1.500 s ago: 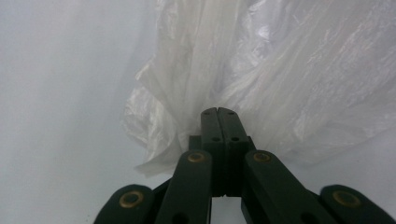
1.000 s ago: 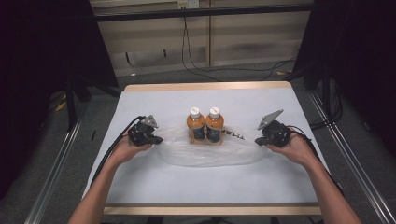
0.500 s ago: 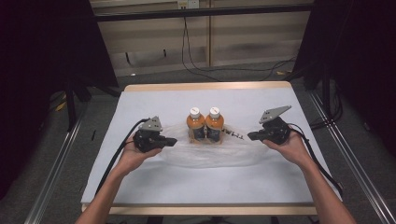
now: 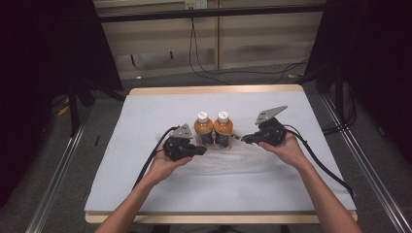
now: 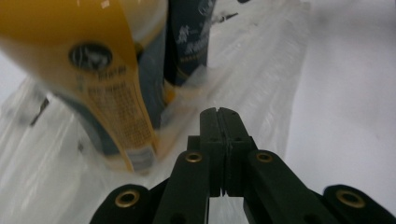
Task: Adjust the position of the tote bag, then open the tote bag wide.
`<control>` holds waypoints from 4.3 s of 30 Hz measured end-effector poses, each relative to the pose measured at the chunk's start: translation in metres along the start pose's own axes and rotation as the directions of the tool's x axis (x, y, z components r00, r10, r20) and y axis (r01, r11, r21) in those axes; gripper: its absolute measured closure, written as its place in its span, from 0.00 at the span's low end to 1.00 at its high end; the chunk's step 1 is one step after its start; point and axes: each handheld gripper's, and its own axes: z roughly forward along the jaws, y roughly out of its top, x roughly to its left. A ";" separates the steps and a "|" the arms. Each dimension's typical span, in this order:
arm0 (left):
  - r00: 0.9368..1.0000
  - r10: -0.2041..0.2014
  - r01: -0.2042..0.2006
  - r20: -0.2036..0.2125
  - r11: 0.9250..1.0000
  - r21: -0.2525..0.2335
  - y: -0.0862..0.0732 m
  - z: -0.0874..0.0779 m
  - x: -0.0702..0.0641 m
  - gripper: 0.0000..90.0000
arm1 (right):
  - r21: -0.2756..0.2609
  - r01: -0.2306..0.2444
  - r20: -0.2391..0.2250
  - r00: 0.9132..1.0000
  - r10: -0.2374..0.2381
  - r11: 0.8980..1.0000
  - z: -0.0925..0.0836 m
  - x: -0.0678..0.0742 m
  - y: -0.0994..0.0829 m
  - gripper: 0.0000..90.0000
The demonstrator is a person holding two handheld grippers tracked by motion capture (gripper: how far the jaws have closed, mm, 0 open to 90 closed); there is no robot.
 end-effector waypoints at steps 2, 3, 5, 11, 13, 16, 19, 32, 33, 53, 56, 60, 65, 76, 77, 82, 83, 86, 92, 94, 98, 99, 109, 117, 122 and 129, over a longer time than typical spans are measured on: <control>1.000 0.001 -0.001 -0.002 1.000 -0.004 0.005 0.006 0.000 1.00 | 0.018 0.010 -0.001 1.000 -0.010 1.000 0.008 0.000 0.007 1.00; 1.000 0.005 -0.005 -0.003 1.000 0.001 0.007 0.008 -0.001 1.00 | 0.023 0.011 -0.004 1.000 -0.011 1.000 0.012 -0.001 0.009 1.00; 1.000 0.008 -0.008 0.002 1.000 -0.004 0.009 0.016 -0.003 1.00 | 0.033 0.005 -0.010 1.000 -0.005 0.999 0.020 -0.005 0.012 1.00; 1.000 0.017 -0.017 0.002 0.998 0.054 0.003 0.035 -0.007 1.00 | 0.076 0.000 0.004 1.000 0.000 0.997 0.041 -0.011 0.019 1.00; 0.999 0.032 -0.031 -0.005 0.998 0.060 0.002 0.036 -0.007 1.00 | 0.087 0.001 -0.003 1.000 -0.001 0.996 0.046 -0.014 0.021 1.00; 1.000 0.022 -0.022 0.002 0.998 0.064 -0.001 0.037 -0.004 1.00 | 0.101 -0.008 -0.010 1.000 0.009 0.995 0.050 -0.019 0.022 1.00; 1.000 0.028 -0.029 0.012 0.996 0.087 -0.005 0.042 -0.003 1.00 | 0.124 -0.028 -0.017 0.999 0.031 0.992 0.057 -0.023 0.022 1.00; 0.998 0.053 -0.060 0.045 0.986 0.154 -0.014 0.048 -0.012 1.00 | 0.174 -0.102 -0.021 0.994 0.107 0.979 0.083 -0.033 0.013 1.00; 0.997 0.050 -0.058 0.050 0.986 0.158 -0.014 0.048 -0.012 1.00 | 0.174 -0.108 -0.017 0.993 0.113 0.979 0.084 -0.035 0.013 1.00; 0.985 0.113 -0.136 0.127 0.973 0.189 -0.024 0.034 -0.037 1.00 | 0.125 -0.150 0.041 0.988 0.146 0.981 0.097 -0.051 0.021 1.00; 0.981 0.111 -0.139 0.157 0.975 0.176 -0.028 0.030 -0.042 1.00 | 0.102 -0.147 0.069 0.988 0.140 0.984 0.100 -0.052 0.022 1.00; 0.980 0.114 -0.144 0.161 0.971 0.192 -0.029 0.028 -0.044 1.00 | 0.086 -0.178 0.075 0.982 0.171 0.980 0.104 -0.057 0.024 1.00; 0.977 0.111 -0.141 0.183 0.977 0.159 -0.033 0.027 -0.049 1.00 | 0.081 -0.193 0.107 0.977 0.184 0.978 0.110 -0.060 0.029 1.00; 0.975 0.122 -0.152 0.188 0.976 0.155 -0.036 0.025 -0.056 1.00 | 0.017 -0.220 0.185 0.959 0.213 0.975 0.119 -0.066 0.032 1.00; 0.975 0.122 -0.152 0.188 0.976 0.155 -0.036 0.025 -0.056 1.00 | 0.013 -0.222 0.188 0.958 0.215 0.975 0.120 -0.068 0.032 1.00; 0.973 0.118 -0.150 0.197 0.976 0.157 -0.036 0.024 -0.056 1.00 | 0.012 -0.232 0.222 0.949 0.223 0.973 0.123 -0.071 0.036 1.00; 0.973 0.114 -0.146 0.200 0.977 0.156 -0.036 0.024 -0.056 1.00 | 0.009 -0.231 0.226 0.948 0.223 0.973 0.124 -0.071 0.036 1.00; 0.973 0.120 -0.156 0.199 0.972 0.176 -0.035 0.022 -0.056 1.00 | 0.014 -0.235 0.236 0.945 0.225 0.972 0.124 -0.071 0.037 1.00; 0.977 0.092 -0.117 0.190 0.985 0.127 -0.037 0.023 -0.051 1.00 | 0.024 -0.209 0.187 0.962 0.201 0.978 0.112 -0.061 0.039 1.00; 0.978 0.085 -0.107 0.190 0.988 0.110 -0.036 0.021 -0.049 1.00 | -0.007 -0.199 0.167 0.966 0.197 0.980 0.104 -0.059 0.040 1.00; 0.983 0.051 -0.060 0.176 0.997 0.046 -0.032 0.011 -0.046 1.00 | -0.024 -0.171 0.172 0.970 0.172 0.985 0.084 -0.053 0.039 1.00; 0.985 0.049 -0.056 0.168 0.998 0.041 -0.032 0.008 -0.045 1.00 | -0.034 -0.173 0.172 0.969 0.177 0.984 0.078 -0.051 0.037 1.00; 0.996 0.018 -0.015 0.091 0.999 -0.031 -0.031 -0.007 -0.030 0.98 | -0.136 -0.140 0.168 0.972 0.162 0.981 0.024 -0.032 0.007 1.00; 1.000 -0.004 0.005 0.012 0.998 -0.070 -0.035 -0.025 -0.028 0.79 | -0.162 -0.110 0.190 0.972 0.141 0.981 -0.009 -0.012 -0.014 0.96; 0.998 0.021 -0.026 -0.052 0.995 -0.097 -0.037 -0.036 -0.036 0.58 | -0.177 -0.105 0.199 0.970 0.140 0.979 -0.032 0.004 -0.027 0.82; 0.990 -0.020 0.002 -0.137 0.992 -0.129 -0.045 -0.056 -0.035 0.33 | -0.232 -0.119 0.176 0.971 0.162 0.965 -0.055 0.028 -0.046 0.48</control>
